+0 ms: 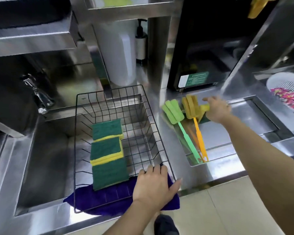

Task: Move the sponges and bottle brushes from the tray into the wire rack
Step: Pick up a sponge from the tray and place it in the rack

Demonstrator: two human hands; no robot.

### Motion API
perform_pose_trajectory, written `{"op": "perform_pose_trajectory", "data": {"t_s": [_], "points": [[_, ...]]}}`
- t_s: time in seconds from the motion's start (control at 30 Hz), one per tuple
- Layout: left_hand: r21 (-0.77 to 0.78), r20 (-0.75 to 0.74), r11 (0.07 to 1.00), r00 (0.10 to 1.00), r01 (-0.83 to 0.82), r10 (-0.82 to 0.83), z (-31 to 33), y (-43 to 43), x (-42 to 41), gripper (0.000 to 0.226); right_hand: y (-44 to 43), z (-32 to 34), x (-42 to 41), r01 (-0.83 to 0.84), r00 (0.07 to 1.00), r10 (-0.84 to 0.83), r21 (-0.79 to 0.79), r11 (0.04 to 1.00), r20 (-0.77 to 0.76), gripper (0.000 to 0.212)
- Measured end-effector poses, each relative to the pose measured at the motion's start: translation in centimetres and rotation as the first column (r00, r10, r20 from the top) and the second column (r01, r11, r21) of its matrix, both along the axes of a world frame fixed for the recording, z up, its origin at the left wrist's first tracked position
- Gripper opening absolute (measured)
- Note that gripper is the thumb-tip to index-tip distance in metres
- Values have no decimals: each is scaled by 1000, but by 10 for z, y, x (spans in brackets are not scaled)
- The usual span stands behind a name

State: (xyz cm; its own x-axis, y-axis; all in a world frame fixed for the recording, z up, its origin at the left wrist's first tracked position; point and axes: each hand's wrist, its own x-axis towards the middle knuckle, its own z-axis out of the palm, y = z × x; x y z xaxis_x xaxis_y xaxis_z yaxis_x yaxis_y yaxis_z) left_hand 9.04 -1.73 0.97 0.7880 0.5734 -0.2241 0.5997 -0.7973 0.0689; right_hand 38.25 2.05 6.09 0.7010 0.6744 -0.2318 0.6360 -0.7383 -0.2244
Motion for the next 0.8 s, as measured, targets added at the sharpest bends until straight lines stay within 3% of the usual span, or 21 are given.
{"op": "perform_pose_trajectory", "data": {"t_s": [0.1,0.3,0.4,0.47,0.53,0.6,0.73,0.8], "points": [[-16,38,999,998,-46,47,0,-1,-1,67,-9,-14,8,-84,994,91,-110,990,56,62],[40,90,998,995,-48,44,-5,-4,0,58,-24,-24,7,-80,960,80,-11,997,268,41],[-3,62,998,996,-58,58,-1,-3,-1,64,-25,-13,7,32,959,-44,49,998,279,42],[-16,65,999,997,-48,49,2,-4,-1,78,-26,2,10,137,940,-198,224,965,276,50],[2,81,1000,997,-15,15,2,-3,-2,91,-26,20,10,186,941,-291,452,873,174,54],[2,117,1000,993,-9,8,1,-2,-4,95,-21,34,5,253,959,-277,631,734,-62,55],[69,110,997,993,31,-39,-2,-4,-8,83,4,47,-17,397,914,-170,727,560,-368,38],[77,106,997,994,27,-35,0,-3,-11,82,18,47,-34,467,859,-75,715,520,-507,40]]}}
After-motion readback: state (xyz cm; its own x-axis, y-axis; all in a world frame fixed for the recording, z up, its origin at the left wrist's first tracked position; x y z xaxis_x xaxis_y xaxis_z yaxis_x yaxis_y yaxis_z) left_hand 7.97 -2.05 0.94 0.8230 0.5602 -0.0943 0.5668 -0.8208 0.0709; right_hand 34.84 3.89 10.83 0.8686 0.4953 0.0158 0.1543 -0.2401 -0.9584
